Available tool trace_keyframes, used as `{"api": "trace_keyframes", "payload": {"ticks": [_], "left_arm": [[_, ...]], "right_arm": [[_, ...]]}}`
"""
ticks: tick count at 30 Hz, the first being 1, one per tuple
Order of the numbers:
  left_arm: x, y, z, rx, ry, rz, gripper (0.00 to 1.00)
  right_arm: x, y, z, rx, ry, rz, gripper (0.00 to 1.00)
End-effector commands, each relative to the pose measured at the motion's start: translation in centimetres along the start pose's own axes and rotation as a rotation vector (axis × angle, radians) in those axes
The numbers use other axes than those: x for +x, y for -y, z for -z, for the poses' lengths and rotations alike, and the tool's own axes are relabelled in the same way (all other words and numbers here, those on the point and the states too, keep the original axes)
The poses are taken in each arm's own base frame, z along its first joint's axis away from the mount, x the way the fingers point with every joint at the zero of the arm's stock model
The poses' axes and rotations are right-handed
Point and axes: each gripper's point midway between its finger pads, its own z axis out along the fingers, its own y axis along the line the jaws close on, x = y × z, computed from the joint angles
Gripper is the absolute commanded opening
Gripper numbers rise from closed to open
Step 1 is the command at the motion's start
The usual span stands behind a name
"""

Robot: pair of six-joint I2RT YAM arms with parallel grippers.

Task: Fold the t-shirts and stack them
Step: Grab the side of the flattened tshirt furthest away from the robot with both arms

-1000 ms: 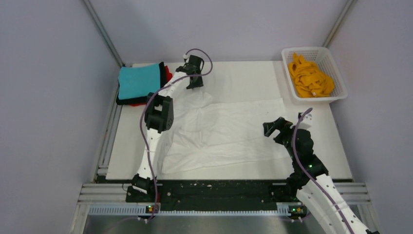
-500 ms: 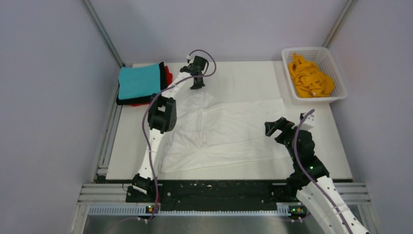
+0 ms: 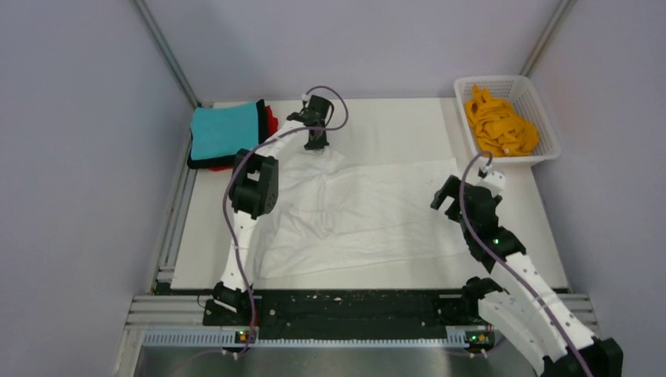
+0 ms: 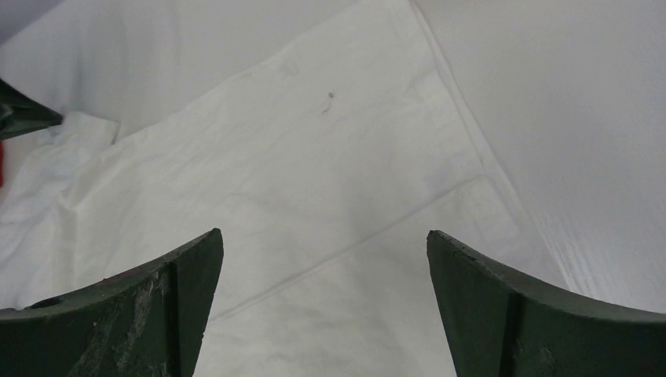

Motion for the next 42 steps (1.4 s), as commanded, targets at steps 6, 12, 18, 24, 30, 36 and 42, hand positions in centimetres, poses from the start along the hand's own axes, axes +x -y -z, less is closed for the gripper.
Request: {"api": "trace_keyframes", "payload": {"ticks": [6, 12, 18, 24, 30, 36, 42], "left_arm": [[-4.2, 1.2, 5.6, 0.086, 0.144, 0.041, 0.0], [-4.7, 1.0, 6.9, 0.091, 0.182, 0.067, 0.0], [-4.7, 1.3, 7.9, 0.125, 0.194, 0.08, 0.0], [-4.1, 1.4, 7.8, 0.134, 0.185, 0.083, 0.0], [-3.3, 1.3, 7.4, 0.122, 0.167, 0.084, 0.0], [-2.8, 0.9, 8.0, 0.105, 0.15, 0.081, 0.0], [-2.4, 0.8, 8.6, 0.107, 0.147, 0.084, 0.0]], "right_arm": [[-4.4, -1.5, -8.1, 0.275, -0.113, 0.116, 0.98], [-6.7, -1.4, -16.8, 0.429, -0.192, 0.1, 0.88], [-6.0, -0.4, -23.5, 0.57, -0.261, 0.223, 0.86], [-3.9, 1.1, -25.6, 0.639, -0.303, 0.244, 0.84], [-1.8, 3.1, -25.0, 0.697, -0.354, 0.271, 0.75], [-2.1, 4.1, -22.8, 0.745, -0.329, 0.247, 0.63], [-2.4, 4.3, -22.3, 0.751, -0.286, 0.213, 0.49]]}}
